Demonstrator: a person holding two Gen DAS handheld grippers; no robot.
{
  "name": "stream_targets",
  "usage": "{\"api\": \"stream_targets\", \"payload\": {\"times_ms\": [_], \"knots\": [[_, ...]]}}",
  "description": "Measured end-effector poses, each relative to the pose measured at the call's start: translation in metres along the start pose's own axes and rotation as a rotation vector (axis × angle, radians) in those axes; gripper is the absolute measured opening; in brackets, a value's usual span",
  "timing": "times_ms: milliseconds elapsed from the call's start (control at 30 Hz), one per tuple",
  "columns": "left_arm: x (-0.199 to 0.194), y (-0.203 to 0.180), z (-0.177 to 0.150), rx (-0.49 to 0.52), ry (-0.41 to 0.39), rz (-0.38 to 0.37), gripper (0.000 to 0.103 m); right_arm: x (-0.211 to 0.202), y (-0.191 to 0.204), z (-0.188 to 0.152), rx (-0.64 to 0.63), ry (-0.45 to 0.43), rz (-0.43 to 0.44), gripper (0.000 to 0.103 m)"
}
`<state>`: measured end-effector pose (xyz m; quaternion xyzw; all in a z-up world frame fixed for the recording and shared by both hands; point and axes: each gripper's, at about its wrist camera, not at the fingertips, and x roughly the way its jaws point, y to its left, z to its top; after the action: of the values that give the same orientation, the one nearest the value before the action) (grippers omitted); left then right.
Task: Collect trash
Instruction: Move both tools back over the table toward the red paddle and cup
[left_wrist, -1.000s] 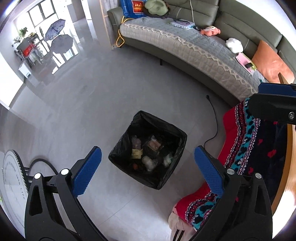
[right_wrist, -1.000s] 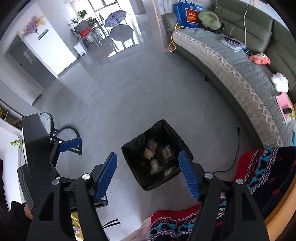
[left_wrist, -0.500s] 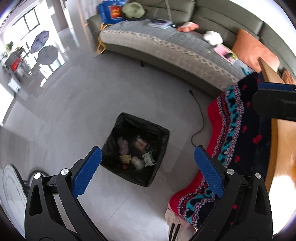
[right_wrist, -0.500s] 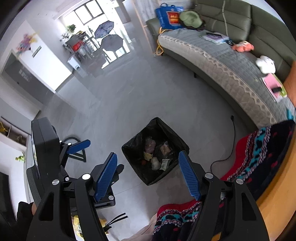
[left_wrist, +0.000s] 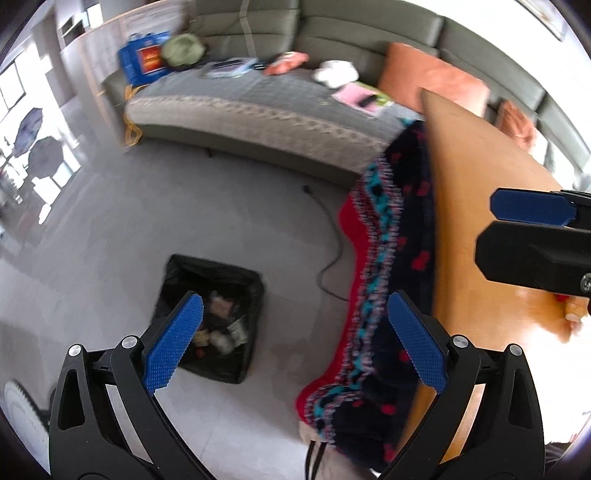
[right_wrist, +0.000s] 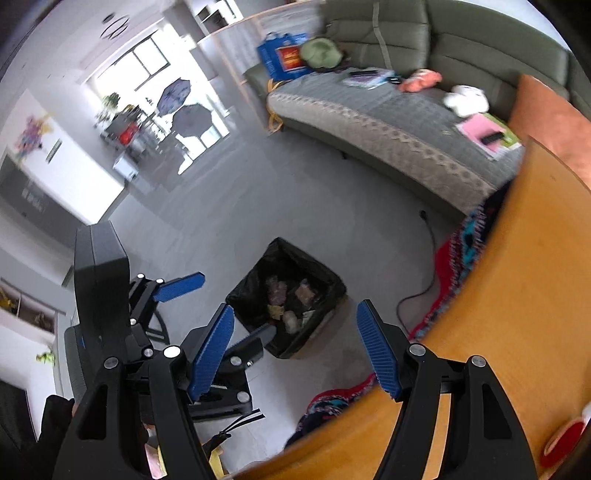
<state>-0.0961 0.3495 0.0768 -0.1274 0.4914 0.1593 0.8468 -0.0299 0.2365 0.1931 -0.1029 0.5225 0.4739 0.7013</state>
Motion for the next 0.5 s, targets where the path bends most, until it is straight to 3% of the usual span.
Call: {"api": "stream_targets", "payload": {"times_ms": [500], "knots": [[0.011,-0.192,0.005,0.315,0.026,-0.213,0.097,-0.098,-0.13,-0.087,0.238,-0.119,-0.175,0.07]]}}
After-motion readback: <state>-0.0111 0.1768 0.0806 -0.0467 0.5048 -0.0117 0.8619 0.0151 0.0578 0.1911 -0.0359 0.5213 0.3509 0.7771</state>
